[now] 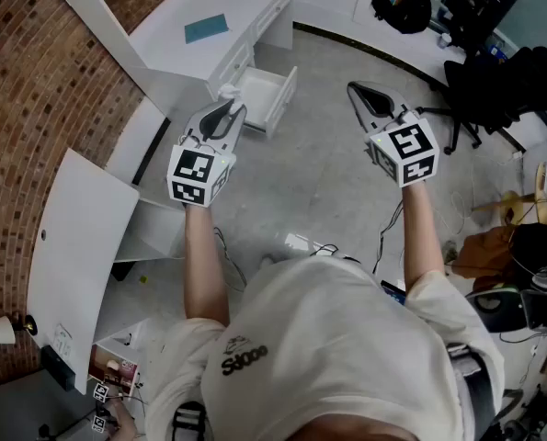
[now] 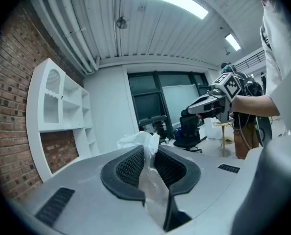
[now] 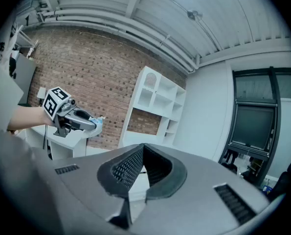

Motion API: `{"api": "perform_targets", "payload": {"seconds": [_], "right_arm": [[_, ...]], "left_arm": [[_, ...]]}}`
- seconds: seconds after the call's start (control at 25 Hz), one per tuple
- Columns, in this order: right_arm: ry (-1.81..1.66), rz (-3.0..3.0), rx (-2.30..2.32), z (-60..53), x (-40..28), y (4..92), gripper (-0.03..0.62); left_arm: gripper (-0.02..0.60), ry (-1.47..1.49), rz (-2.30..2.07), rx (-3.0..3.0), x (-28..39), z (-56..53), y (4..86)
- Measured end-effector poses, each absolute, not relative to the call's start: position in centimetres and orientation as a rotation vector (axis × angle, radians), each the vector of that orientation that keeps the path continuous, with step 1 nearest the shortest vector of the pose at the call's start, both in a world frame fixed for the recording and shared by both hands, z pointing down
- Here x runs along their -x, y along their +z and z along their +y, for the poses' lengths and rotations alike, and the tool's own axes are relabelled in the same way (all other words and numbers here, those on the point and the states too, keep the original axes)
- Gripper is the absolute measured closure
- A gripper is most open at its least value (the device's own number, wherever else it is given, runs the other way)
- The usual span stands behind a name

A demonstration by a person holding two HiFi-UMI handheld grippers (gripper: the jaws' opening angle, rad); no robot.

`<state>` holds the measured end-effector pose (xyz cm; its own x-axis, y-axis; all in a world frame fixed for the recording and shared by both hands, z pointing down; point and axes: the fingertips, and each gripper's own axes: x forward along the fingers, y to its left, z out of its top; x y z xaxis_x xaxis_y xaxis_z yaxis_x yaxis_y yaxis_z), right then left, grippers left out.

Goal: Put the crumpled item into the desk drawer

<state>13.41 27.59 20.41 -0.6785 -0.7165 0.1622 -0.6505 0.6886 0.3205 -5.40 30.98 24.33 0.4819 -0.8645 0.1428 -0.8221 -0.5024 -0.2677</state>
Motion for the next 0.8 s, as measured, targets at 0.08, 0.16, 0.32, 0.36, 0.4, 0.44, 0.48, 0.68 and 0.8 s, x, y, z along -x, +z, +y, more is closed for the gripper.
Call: {"api": "perform_targets", "payload": {"seconds": [0.08, 0.16, 0.32, 0.36, 0.4, 0.44, 0.48, 0.68, 0.8], "right_arm": [[-0.339, -2.634, -1.093, 28.0, -12.9, 20.2, 0.589], [-0.331, -2.639, -1.107, 28.4, -12.4, 20.0, 0.589], [-0.326, -2.624, -1.132, 29.1, -10.9, 20.1, 0.589], [-0.321, -2.621, -1.141, 29.3, -10.5, 20.2, 0.589], [-0.314, -2.617, -1.155, 29.6, -10.1, 20.3, 0.589], [-0.307, -2.612, -1.171, 29.9, -9.6, 20.4, 0.589], [-0.301, -2.606, -1.188, 30.1, -9.0, 20.5, 0.589], [-0.277, -2.588, -1.252, 31.6, -6.5, 20.7, 0.589], [-0.276, -2.574, -1.251, 32.0, -5.8, 21.0, 0.589]], "left_arm": [[0.503, -0.386, 1.467, 2.56, 5.9, 31.2, 24.1], [0.503, -0.384, 1.461, 2.562, 6.5, 31.4, 24.0], [0.503, -0.381, 1.454, 2.561, 8.6, 31.9, 23.9], [0.503, -0.38, 1.45, 2.564, 9.1, 32.0, 23.8], [0.503, -0.379, 1.443, 2.569, 9.7, 32.2, 23.9], [0.503, -0.38, 1.433, 2.576, 10.3, 32.4, 23.9], [0.503, -0.383, 1.418, 2.584, 10.8, 32.6, 24.1], [0.503, -0.401, 1.369, 2.604, 13.5, 33.3, 24.6], [0.503, -0.385, 1.378, 2.622, 14.4, 33.3, 24.9]]}}
